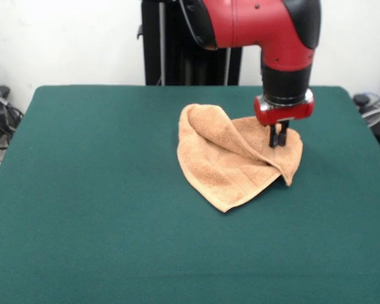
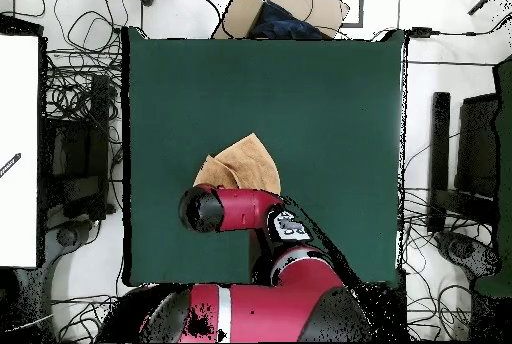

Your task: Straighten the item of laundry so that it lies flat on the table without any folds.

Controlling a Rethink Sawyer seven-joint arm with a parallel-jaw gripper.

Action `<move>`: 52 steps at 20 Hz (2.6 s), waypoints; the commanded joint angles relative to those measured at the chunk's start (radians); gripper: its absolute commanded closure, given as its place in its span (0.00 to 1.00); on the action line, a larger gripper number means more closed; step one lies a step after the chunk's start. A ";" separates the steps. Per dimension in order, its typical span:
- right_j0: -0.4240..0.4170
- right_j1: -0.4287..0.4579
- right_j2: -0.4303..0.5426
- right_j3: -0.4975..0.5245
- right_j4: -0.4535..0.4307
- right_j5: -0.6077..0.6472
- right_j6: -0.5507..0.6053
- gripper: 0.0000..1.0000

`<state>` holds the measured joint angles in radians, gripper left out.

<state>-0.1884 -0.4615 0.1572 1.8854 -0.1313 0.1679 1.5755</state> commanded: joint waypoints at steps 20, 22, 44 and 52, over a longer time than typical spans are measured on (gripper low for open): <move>0.018 0.182 -0.031 -0.049 -0.052 -0.219 0.168 0.00; -0.008 0.229 -0.011 -0.054 -0.061 -0.279 0.176 0.00; -0.088 0.345 0.068 -0.121 -0.147 -0.300 0.145 1.00; -0.084 0.338 0.063 -0.109 -0.139 -0.315 0.163 1.00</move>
<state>-0.2616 -0.4403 0.2106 1.9146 -0.2405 0.0348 1.5757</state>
